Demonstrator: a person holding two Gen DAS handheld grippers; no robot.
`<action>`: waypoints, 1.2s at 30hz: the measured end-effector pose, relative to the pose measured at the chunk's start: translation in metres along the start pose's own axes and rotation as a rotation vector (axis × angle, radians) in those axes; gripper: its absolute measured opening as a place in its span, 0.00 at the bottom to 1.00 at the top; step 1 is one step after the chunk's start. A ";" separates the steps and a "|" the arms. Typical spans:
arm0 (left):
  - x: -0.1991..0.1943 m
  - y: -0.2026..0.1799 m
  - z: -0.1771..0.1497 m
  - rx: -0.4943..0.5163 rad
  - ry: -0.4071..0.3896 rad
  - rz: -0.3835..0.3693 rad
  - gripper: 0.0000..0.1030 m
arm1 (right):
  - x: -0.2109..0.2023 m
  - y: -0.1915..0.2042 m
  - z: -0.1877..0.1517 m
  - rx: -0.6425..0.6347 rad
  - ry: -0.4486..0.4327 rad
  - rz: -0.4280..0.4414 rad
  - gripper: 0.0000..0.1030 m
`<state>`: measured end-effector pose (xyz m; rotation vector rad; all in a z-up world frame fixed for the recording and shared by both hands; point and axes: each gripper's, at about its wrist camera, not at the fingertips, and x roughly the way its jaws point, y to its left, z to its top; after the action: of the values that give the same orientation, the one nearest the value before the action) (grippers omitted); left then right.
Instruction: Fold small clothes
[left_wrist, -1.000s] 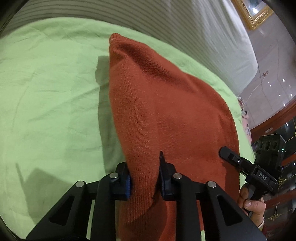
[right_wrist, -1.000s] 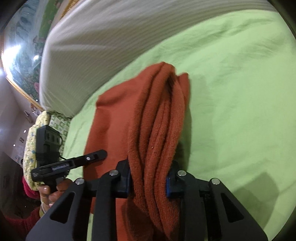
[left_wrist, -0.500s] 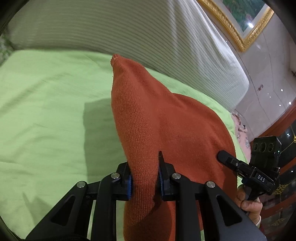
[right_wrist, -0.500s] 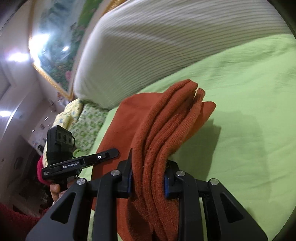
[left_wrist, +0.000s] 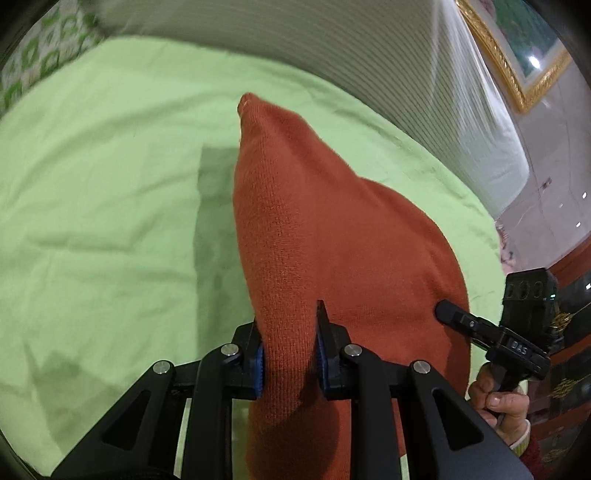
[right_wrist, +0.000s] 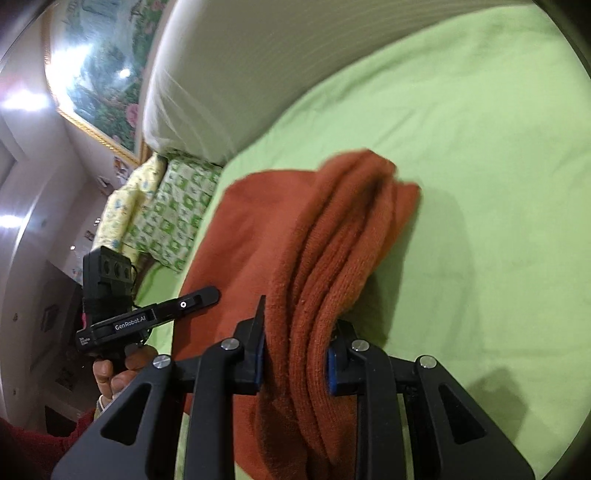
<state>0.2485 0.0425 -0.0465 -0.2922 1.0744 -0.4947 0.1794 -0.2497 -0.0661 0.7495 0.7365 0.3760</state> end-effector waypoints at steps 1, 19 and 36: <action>0.001 0.006 -0.002 -0.014 -0.005 -0.027 0.21 | 0.000 -0.004 -0.001 0.009 0.003 -0.010 0.25; -0.056 0.046 -0.055 -0.074 -0.101 0.152 0.68 | -0.022 0.013 -0.020 -0.067 -0.068 -0.291 0.48; -0.083 -0.047 -0.111 0.138 -0.176 0.188 0.71 | -0.049 0.096 -0.079 -0.292 -0.149 -0.252 0.45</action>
<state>0.1067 0.0467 -0.0115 -0.1090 0.8820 -0.3654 0.0835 -0.1738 -0.0132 0.3981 0.6099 0.1899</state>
